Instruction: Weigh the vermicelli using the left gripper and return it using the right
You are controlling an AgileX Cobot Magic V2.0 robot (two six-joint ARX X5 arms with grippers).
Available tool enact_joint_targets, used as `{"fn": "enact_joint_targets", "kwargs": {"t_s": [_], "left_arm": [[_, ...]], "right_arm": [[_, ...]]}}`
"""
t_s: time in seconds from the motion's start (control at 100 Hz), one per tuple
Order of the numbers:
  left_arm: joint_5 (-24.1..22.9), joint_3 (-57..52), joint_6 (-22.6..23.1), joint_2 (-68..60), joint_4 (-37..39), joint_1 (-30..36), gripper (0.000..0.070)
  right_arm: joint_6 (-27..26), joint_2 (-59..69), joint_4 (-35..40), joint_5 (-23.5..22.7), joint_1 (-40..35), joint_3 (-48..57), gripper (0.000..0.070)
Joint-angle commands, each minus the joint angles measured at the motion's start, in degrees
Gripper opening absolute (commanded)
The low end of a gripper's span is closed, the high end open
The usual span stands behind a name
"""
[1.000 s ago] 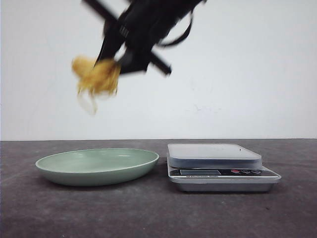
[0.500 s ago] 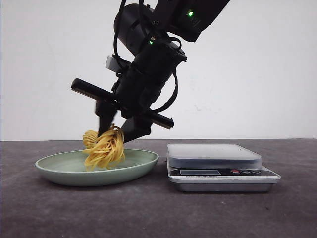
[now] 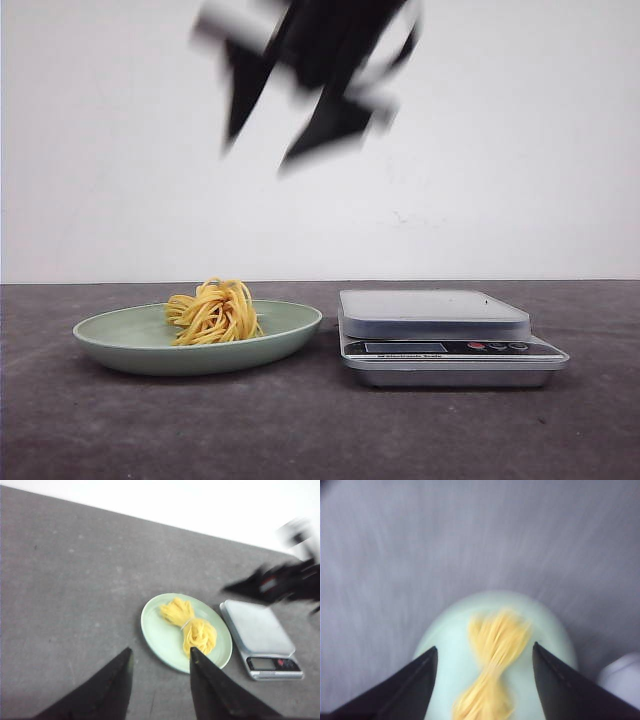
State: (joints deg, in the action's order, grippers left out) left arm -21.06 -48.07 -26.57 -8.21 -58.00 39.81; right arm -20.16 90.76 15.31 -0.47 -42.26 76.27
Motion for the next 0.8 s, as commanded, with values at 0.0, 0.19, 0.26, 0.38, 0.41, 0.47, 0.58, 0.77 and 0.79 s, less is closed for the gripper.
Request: {"fn": "enact_joint_targets", "kwargs": {"t_s": [0.0,0.19,0.26,0.38,0.41,0.47,0.58,0.77,0.79], "left_arm": [[-0.04,-0.72,0.42,0.11,0.50,0.33,0.0195],[0.13,-0.72,0.72,0.11,0.15,0.33,0.0195],[0.11,-0.72,0.90,0.11,0.66,0.33,0.0196],[0.11,-0.72,1.49,0.09,1.90,0.33,0.0195],[0.11,-0.72,1.92,0.09,2.34,0.33,0.0195],[0.11,-0.72,2.16,0.09,3.15,0.33,0.0195],[0.11,-0.72,3.23,0.02,4.70,0.33,0.0195],[0.11,-0.70,3.63,-0.02,6.54,0.33,0.0195],[0.11,-0.70,3.63,-0.02,6.67,0.33,0.0195]], "right_arm": [[6.62,-6.64,0.52,1.38,0.35,1.44,0.0373],[14.49,-27.71,6.54,6.21,1.57,1.44,0.0373],[17.64,-34.10,10.38,8.81,1.46,1.44,0.0373],[21.77,-44.04,18.88,17.22,0.81,1.44,0.0412],[22.25,-46.21,21.05,18.86,0.59,1.42,0.0419],[22.18,-50.56,25.59,21.09,0.35,1.42,0.0419],[21.64,-57.88,33.59,24.20,0.37,1.42,0.0419],[17.77,-67.82,42.80,26.05,1.27,0.79,0.0421],[17.29,-68.76,43.32,26.03,1.51,0.50,0.0421]]}}
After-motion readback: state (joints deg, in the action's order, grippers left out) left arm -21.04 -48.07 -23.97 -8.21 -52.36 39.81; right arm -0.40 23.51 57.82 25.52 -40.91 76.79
